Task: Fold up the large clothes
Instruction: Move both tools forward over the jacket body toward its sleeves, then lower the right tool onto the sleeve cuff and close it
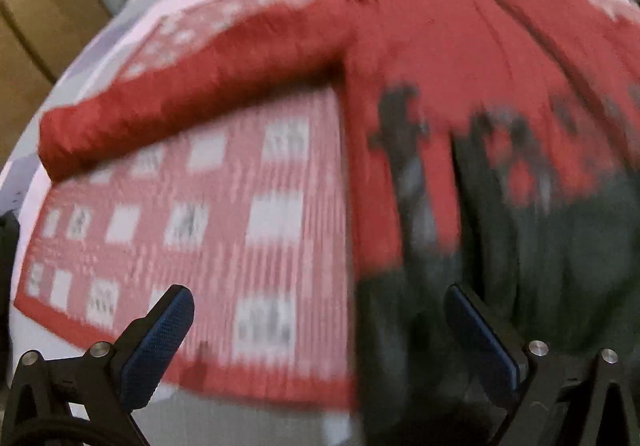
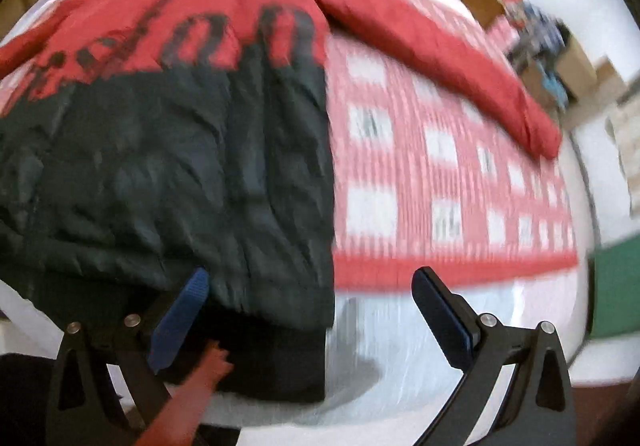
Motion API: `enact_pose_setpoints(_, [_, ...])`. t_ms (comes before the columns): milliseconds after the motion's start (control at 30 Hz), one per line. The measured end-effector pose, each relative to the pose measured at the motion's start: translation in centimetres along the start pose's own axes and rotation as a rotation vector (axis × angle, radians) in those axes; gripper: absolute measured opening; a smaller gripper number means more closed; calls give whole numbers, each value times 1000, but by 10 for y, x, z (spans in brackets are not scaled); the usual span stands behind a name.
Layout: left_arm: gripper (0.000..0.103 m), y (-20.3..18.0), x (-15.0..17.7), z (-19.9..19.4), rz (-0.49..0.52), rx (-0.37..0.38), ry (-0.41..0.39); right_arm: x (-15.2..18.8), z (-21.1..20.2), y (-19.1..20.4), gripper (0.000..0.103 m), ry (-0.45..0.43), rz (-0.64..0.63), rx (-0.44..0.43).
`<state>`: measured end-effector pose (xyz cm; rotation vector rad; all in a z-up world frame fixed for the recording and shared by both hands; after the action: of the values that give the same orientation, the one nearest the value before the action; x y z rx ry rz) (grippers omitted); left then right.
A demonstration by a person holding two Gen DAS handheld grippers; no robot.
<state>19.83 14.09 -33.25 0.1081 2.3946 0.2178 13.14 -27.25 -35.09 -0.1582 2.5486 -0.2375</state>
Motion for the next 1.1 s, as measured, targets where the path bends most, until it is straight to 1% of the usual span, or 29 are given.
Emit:
enact_pose_setpoints(33, [103, -7, -16, 7, -23, -10, -17, -11, -2, 3, 103, -38, 1, -20])
enact_pose_setpoints(100, [103, -26, -43, 23, -51, 1, -42, -64, 3, 7, 103, -156, 25, -80])
enact_pose_setpoints(167, [103, -52, -76, 52, -60, 3, -58, -111, 20, 22, 103, -238, -11, -120])
enact_pose_setpoints(200, [103, -66, -92, 66, -49, 10, -68, -135, 29, 26, 103, -262, -27, -131])
enact_pose_setpoints(300, [103, -94, -129, 109, -19, -19, -72, -206, 84, 47, 103, -291, -90, -167])
enact_pose_setpoints(400, [103, -107, -150, 134, -2, -47, -61, -252, 138, 59, 103, -264, -152, -178])
enact_pose_setpoints(433, [103, -111, -152, 142, -1, -61, -44, -258, 149, 58, 103, -253, -173, -180])
enact_pose_setpoints(467, [103, -114, -153, 147, 1, -75, -26, -266, 171, 52, 103, -227, -232, -149])
enact_pose_setpoints(500, [103, -112, -149, 154, 3, -89, -4, -269, 188, 42, 103, -211, -264, -101])
enact_pose_setpoints(533, [103, -110, -141, 160, 6, -99, 23, -264, 197, 24, 103, -194, -252, -88])
enact_pose_setpoints(567, [103, -108, -132, 164, 1, -99, 39, -263, 206, 2, 103, -182, -206, -72])
enact_pose_setpoints(600, [103, -105, -123, 163, -18, -84, 28, -262, 214, -34, 103, -172, -124, -45])
enact_pose_setpoints(633, [103, -103, -118, 160, -31, -75, 16, -259, 215, -55, 103, -174, -64, -78])
enact_pose_setpoints(667, [103, -102, -114, 156, -42, -72, 9, -255, 215, -79, 103, -180, 9, -194])
enact_pose_setpoints(700, [103, -102, -112, 155, -46, -87, 9, -249, 214, -90, 103, -180, -4, -212])
enact_pose_setpoints(733, [103, -102, -111, 152, -57, -103, 10, -243, 211, -99, 103, -179, -52, -98])
enact_pose_setpoints(767, [103, -103, -111, 149, -69, -120, 16, -235, 209, -108, 103, -178, -69, -14])
enact_pose_setpoints(833, [103, -107, -110, 146, -76, -147, 25, -219, 200, -136, 103, -165, 32, -58])
enact_pose_setpoints(867, [103, -109, -111, 144, -71, -156, 25, -209, 190, -156, 103, -175, 83, -28])
enact_pose_setpoints(900, [103, -112, -109, 142, -63, -170, 27, -199, 184, -170, 103, -181, 108, 10])
enact_pose_setpoints(933, [103, -116, -109, 142, -59, -181, 29, -182, 175, -200, 103, -171, 172, 92])
enact_pose_setpoints(967, [103, -118, -109, 142, -56, -198, 31, -167, 171, -221, 103, -150, 228, 141])
enact_pose_setpoints(1033, [103, -121, -111, 145, -56, -219, 38, -130, 166, -273, 103, -77, 367, 242])
enact_pose_setpoints(1067, [103, -123, -111, 146, -55, -229, 41, -105, 166, -309, 103, -16, 466, 313])
enact_pose_setpoints(1100, [103, -125, -112, 145, -51, -239, 42, -86, 164, -334, 103, 24, 536, 357])
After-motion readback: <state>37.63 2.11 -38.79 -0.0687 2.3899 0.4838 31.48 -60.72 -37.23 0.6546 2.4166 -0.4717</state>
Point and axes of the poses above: each gripper's, at about its wrist camera, not at the fingertips, and z roughly the way its jaws point, y to its left, x to its underside, the point moved 3 cm from there along z, roughly the way its jaws point, and after that the axes turned 11 degrees about -y, right-handed, at the moved point
